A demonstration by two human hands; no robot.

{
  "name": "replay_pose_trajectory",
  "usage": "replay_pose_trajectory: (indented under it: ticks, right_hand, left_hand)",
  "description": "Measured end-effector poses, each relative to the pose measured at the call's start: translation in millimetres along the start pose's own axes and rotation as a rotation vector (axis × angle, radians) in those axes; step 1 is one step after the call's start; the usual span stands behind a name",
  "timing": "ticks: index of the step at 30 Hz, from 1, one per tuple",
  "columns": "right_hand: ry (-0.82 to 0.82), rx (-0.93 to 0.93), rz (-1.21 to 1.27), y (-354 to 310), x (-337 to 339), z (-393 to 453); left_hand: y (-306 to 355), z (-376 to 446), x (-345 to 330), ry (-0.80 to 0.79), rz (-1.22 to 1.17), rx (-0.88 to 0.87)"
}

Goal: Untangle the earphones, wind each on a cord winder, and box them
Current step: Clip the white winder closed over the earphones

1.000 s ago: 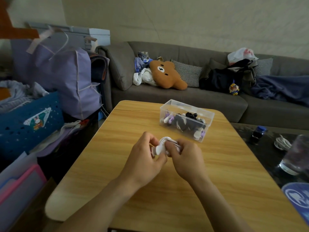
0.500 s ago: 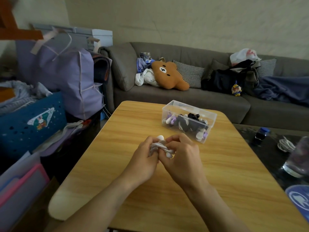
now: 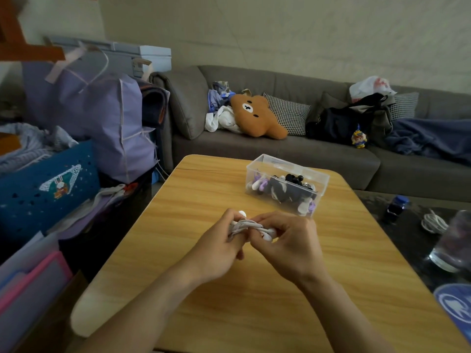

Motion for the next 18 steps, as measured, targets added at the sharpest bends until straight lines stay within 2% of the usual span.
replay_pose_trajectory:
  ticks: [4, 7, 13, 18]
  right_hand:
    - [-0.035, -0.024, 0.010, 9, -1, -2]
    - [-0.126, -0.075, 0.067, 15, -13, -4]
    - [-0.236, -0.181, 0.096, 28, -20, -7]
    - [-0.218, -0.256, 0.083, 38, -24, -10]
  left_hand:
    - [11, -5, 6, -0.024, 0.214, -0.031]
    - [9, -8, 5, -0.053, 0.320, -0.014]
    - [10, -11, 4, -0.034, 0.377, -0.072]
    - [9, -8, 4, 0.003, 0.394, -0.078]
Point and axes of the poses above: each hand's wrist, its own z-axis towards the middle knuckle, its own x-axis out of the back of the hand, y = z × x, the point moved 10 cm from there along z, towards the middle knuckle, and after that the axes turned 13 degrees about x, right-handed, at the moved point
